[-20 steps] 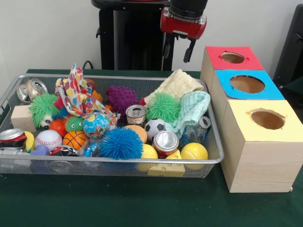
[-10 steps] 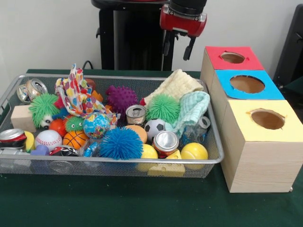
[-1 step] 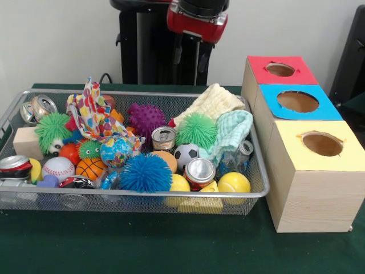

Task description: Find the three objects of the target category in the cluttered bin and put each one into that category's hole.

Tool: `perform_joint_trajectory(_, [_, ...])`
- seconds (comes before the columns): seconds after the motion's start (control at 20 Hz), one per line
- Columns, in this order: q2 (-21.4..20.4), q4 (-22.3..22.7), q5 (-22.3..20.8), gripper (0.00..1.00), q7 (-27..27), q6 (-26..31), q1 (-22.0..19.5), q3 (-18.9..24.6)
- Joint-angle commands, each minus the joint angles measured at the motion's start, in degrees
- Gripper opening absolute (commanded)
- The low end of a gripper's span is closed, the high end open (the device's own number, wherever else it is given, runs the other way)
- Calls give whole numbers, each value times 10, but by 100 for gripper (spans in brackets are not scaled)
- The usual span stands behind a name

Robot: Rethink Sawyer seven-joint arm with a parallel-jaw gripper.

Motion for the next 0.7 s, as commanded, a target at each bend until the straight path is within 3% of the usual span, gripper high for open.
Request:
perform_joint_trajectory(0.05, [45, -99, -30, 100, -136, 50, -50, 88])
perform_joint_trajectory(0.4, [69, -96, -63, 100, -126, 8, -77, 106])
perform_joint_trajectory(0.7, [107, -130, -86, 100, -140, 10, -100, 128])
